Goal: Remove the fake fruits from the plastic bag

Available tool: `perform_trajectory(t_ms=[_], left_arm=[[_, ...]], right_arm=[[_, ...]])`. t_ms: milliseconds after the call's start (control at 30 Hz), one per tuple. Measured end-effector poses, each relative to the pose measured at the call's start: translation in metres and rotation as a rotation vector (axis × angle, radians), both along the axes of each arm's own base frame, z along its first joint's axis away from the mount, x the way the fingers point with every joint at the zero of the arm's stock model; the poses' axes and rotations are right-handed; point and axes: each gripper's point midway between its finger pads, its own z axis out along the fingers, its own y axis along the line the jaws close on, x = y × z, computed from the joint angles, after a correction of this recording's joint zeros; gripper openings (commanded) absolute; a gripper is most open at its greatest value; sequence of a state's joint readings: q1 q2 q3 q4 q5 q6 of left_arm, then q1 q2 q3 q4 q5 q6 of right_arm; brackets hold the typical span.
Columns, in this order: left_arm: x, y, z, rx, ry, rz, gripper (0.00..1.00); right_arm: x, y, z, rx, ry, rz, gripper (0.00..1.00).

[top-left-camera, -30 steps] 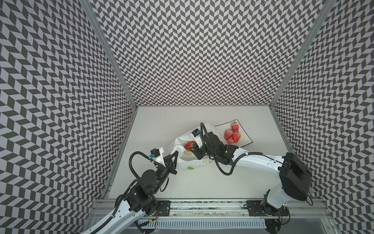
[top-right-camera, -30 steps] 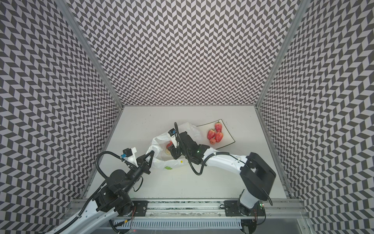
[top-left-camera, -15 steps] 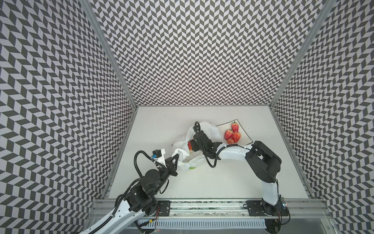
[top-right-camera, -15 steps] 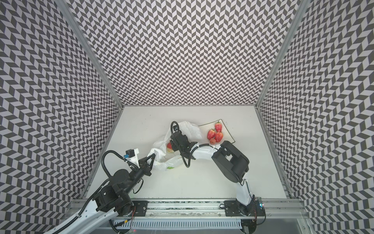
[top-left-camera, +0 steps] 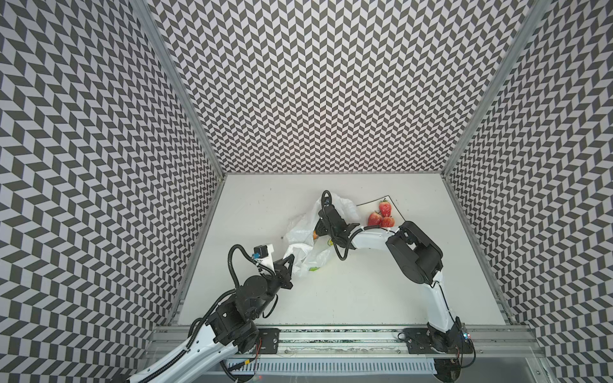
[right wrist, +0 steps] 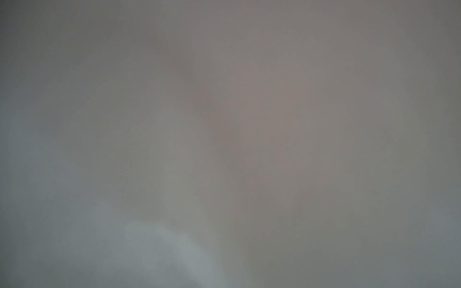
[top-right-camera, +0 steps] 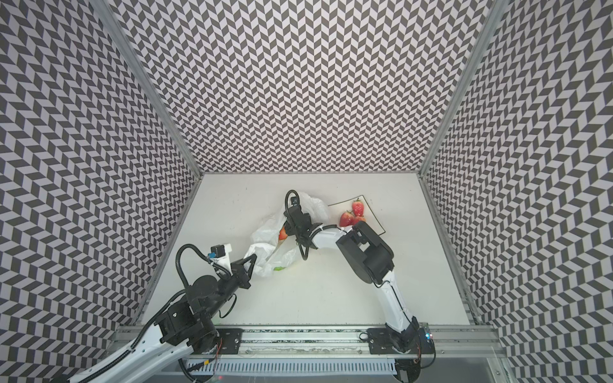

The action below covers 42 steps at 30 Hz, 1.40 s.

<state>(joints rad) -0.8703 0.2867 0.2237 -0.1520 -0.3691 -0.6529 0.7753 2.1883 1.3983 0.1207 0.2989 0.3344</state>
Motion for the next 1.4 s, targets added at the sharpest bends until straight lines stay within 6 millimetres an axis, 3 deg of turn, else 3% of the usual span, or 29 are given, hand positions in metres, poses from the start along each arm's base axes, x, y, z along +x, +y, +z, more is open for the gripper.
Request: perform_trajectory(t_ms=[300,433,533,800,1100,1400], left_arm=[[0.002,0.0,-0.003,0.012,0.007,0.009,0.0],[0.004,0.003,-0.002,0.003,0.008,0.034,0.0],[0.006,0.007,-0.002,-0.022,0.018,0.068,0.0],[0.013,0.015,0.003,-0.062,0.029,0.142,0.0],[0.02,0.023,0.026,-0.089,-0.004,0.214,0.0],[0.022,0.026,0.024,-0.099,0.007,0.241,0.0]], right_arm=[[-0.002,0.007,-0.006,0.005,0.023,0.037,0.39],[-0.008,0.01,-0.001,0.018,0.03,0.078,0.35],[-0.024,0.012,0.019,0.064,0.029,0.147,0.35],[-0.078,0.034,0.112,0.3,-0.065,0.458,0.34],[-0.141,0.043,0.14,0.374,-0.056,0.779,0.34],[-0.189,0.035,0.186,0.446,-0.121,0.987,0.35]])
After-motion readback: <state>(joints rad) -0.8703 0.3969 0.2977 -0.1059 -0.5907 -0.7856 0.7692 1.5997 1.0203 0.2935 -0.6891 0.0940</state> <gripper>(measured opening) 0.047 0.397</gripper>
